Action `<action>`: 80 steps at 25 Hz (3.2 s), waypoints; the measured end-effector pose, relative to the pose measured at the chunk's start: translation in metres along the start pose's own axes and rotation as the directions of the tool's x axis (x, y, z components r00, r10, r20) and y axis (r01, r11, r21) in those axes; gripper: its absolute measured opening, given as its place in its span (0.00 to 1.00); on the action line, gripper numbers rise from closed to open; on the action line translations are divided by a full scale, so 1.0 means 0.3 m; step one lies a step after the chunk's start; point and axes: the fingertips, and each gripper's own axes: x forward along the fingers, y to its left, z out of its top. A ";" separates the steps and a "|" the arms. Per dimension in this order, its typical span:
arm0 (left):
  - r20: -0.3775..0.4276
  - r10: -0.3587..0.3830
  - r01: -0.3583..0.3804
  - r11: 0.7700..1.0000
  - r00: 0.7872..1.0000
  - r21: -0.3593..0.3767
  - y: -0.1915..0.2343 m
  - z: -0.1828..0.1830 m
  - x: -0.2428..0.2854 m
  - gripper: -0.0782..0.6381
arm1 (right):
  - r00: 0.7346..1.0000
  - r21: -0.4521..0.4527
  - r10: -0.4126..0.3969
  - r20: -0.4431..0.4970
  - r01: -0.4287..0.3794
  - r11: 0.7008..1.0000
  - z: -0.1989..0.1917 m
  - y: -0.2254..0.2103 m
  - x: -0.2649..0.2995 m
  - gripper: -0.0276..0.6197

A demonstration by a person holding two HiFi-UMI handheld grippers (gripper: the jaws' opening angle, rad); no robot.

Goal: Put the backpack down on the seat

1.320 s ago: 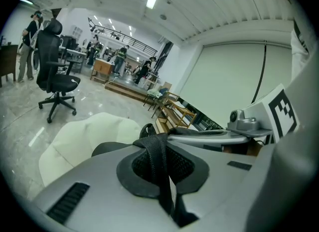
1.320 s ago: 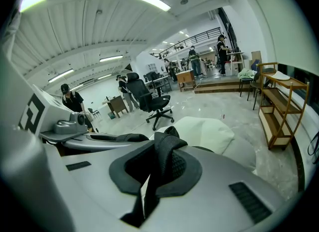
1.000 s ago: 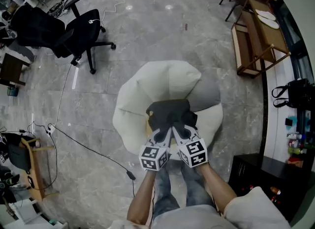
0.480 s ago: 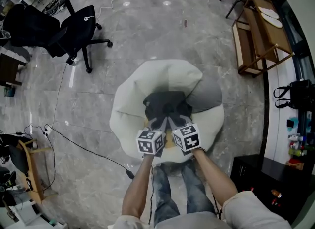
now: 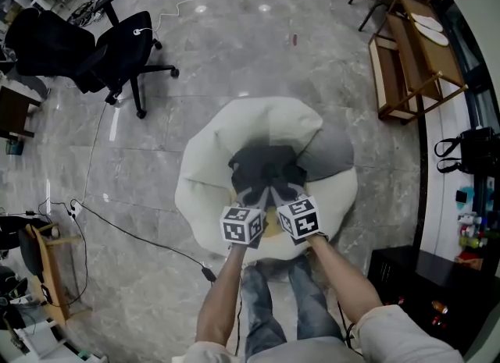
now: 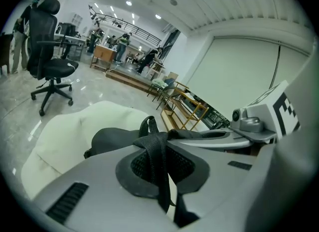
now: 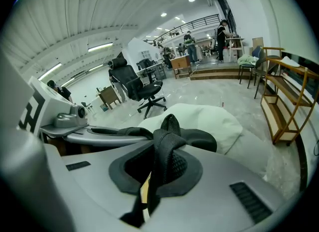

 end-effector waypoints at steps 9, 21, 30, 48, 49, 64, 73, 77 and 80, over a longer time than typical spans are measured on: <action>-0.055 0.046 -0.045 0.999 0.997 0.019 0.059 -0.100 -0.054 0.43 | 0.999 0.020 -0.045 -0.003 0.045 0.999 -0.065 -0.046 -0.029 0.39; -0.031 0.102 -0.100 0.994 0.994 0.048 0.055 -0.081 -0.137 0.43 | 0.995 -0.008 -0.097 0.014 0.097 0.995 -0.041 -0.066 -0.103 0.40; 0.007 0.096 -0.096 0.992 0.995 0.083 -0.030 -0.042 -0.185 0.15 | 0.993 -0.026 -0.115 0.022 0.115 0.993 -0.038 -0.013 -0.172 0.09; 0.349 -0.006 -0.089 0.962 0.937 0.259 -0.418 0.330 -0.610 0.15 | 0.923 -0.176 -0.023 0.383 0.098 0.980 0.377 0.339 -0.638 0.09; 0.357 -0.010 -0.089 0.962 0.934 0.260 -0.440 0.337 -0.641 0.15 | 0.919 -0.180 -0.016 0.394 0.094 0.979 0.389 0.366 -0.664 0.09; 0.504 -0.050 -0.132 0.938 0.862 0.319 -0.617 0.467 -1.046 0.15 | 0.820 -0.231 0.003 0.573 0.158 0.960 0.520 0.675 -1.000 0.09; 0.503 -0.125 -0.090 0.920 0.855 0.381 -0.618 0.469 -1.131 0.15 | 0.793 -0.193 -0.057 0.606 0.216 0.957 0.499 0.759 -1.029 0.08; 0.477 -0.161 -0.052 0.914 0.864 0.402 -0.595 0.417 -1.172 0.15 | 0.791 -0.170 -0.095 0.605 0.244 0.955 0.468 0.816 -1.014 0.08; 0.453 -0.184 -0.023 0.910 0.872 0.413 -0.577 0.374 -1.191 0.15 | 0.791 -0.156 -0.111 0.602 0.252 0.955 0.428 0.858 -1.007 0.08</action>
